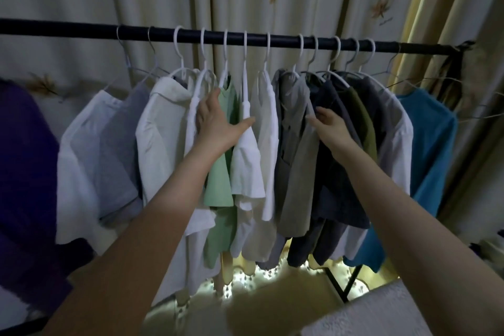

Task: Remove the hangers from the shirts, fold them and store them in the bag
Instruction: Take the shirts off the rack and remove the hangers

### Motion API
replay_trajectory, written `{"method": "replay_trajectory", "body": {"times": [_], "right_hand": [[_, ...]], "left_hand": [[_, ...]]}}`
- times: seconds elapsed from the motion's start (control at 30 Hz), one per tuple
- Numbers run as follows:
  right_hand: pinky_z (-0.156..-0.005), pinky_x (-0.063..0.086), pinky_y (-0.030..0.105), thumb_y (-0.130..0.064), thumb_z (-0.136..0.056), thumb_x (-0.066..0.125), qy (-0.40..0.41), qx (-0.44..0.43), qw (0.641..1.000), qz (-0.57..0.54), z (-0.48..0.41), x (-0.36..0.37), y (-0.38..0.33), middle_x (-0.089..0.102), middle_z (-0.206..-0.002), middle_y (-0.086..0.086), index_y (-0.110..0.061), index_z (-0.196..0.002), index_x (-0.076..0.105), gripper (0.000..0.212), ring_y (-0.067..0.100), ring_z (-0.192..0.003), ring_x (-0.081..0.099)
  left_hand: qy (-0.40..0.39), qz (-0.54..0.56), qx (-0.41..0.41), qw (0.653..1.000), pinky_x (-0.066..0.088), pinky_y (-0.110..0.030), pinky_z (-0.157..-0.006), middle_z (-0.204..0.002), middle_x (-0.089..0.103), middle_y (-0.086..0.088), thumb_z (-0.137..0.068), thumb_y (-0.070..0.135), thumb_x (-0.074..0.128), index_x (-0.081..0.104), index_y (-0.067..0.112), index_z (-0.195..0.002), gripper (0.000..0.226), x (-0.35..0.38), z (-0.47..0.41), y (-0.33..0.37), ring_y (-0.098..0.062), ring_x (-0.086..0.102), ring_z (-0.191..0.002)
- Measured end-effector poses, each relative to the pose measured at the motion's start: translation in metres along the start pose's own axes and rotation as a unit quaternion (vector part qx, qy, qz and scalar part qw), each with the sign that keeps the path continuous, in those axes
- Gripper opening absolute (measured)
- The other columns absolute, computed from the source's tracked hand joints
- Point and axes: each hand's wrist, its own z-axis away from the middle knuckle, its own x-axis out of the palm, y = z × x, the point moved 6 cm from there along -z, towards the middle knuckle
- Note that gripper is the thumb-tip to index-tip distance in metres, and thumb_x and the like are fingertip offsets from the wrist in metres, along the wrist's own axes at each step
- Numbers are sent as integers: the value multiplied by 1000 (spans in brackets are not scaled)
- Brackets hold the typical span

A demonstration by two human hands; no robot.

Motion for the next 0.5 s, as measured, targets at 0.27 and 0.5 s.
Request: {"method": "replay_trajectory", "body": {"times": [0.27, 0.5], "right_hand": [[-71, 48, 19, -6, -91, 52, -53, -54, 997, 14, -10, 29, -5, 57, -117, -5, -21, -140, 44, 52, 13, -102, 57], [-91, 49, 27, 2, -89, 57, -158, -111, 981, -10, 6, 52, -30, 56, -122, 2, -10, -140, 42, 54, 14, -110, 56]], "left_hand": [[-58, 29, 8, 998, 43, -42, -103, -140, 48, -11, -83, 14, 65, 22, 16, -148, 78, 20, -13, -3, -31, 50, -122], [-103, 19, 69, 992, 46, -35, -95, -134, 54, -2, -76, 19, 70, 32, 20, -143, 77, 50, -24, 26, -25, 56, -114]]}}
